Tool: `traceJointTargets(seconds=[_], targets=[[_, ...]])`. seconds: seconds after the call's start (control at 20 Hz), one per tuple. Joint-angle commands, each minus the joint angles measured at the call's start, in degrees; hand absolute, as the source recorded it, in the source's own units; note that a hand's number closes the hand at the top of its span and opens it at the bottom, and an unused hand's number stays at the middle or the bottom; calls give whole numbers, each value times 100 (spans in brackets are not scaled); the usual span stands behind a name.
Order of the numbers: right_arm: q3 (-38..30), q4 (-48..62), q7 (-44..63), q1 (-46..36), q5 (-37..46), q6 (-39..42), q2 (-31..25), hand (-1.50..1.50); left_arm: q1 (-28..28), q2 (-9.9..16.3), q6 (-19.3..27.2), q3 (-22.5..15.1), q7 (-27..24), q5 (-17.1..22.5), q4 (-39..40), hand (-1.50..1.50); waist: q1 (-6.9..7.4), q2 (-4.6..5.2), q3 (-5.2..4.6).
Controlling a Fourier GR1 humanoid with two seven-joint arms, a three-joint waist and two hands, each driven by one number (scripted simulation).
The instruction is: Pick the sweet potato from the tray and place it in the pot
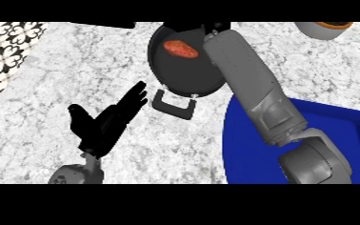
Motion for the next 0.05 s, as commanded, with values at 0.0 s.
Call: traceJointTargets(seconds=[0.0], targets=[[-50, 249, -257, -20, -112, -340, -1, -150, 11, 48, -5, 173, 34, 116, 23, 0, -215, -55, 0]])
